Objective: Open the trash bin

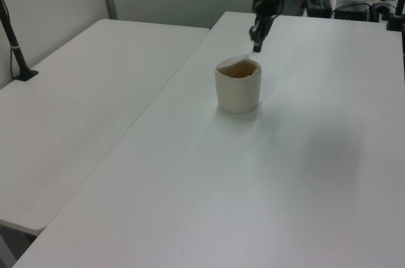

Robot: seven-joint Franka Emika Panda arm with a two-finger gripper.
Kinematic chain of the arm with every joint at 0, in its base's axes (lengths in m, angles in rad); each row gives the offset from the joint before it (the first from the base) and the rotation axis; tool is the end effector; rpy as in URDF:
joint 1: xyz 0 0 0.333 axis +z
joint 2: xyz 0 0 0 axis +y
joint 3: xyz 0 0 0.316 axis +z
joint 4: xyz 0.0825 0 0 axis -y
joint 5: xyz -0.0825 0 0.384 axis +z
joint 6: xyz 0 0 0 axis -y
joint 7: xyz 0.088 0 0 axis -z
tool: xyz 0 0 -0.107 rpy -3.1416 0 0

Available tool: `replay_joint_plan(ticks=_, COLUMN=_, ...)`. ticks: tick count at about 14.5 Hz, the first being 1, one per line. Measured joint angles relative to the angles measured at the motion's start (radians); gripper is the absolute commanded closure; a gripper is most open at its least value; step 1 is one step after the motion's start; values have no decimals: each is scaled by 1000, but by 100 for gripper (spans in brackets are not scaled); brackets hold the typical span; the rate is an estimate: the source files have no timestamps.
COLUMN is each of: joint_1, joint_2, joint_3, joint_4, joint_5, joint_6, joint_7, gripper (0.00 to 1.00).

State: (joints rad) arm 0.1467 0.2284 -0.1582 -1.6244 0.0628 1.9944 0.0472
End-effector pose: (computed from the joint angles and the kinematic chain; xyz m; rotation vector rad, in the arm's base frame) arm 0.6455 0.0051 0.5026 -3.1052 0.1146 -0.2244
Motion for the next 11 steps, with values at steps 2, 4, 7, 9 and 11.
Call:
replay_joint_plan(ticks=2, joint_1=-11, joint_2=-87, joint_3=-13, joint_4=-1, joint_5=0, joint_6=-146, joint_7=-44, gripper=0)
replay_joint_plan(ticks=4, joint_1=-13, joint_2=-139, joint_3=-30, joint_4=-2, joint_5=0, joint_6=-226, joint_7=-56, gripper=0)
replay_joint_plan(ticks=7, joint_1=-13, joint_2=-184, joint_3=-46, joint_4=-8, joint_5=0, joint_6=-296, joint_7=-62, gripper=0)
replay_joint_plan(ticks=9, joint_1=-14, joint_2=-189, joint_3=-49, joint_4=-12, joint_5=0, joint_6=-314, joint_7=-62, gripper=0)
replay_joint_plan(ticks=11, joint_1=-16, joint_2=-189, joint_3=-51, joint_4=-16, joint_5=0, joint_6=-314, joint_7=-62, gripper=0)
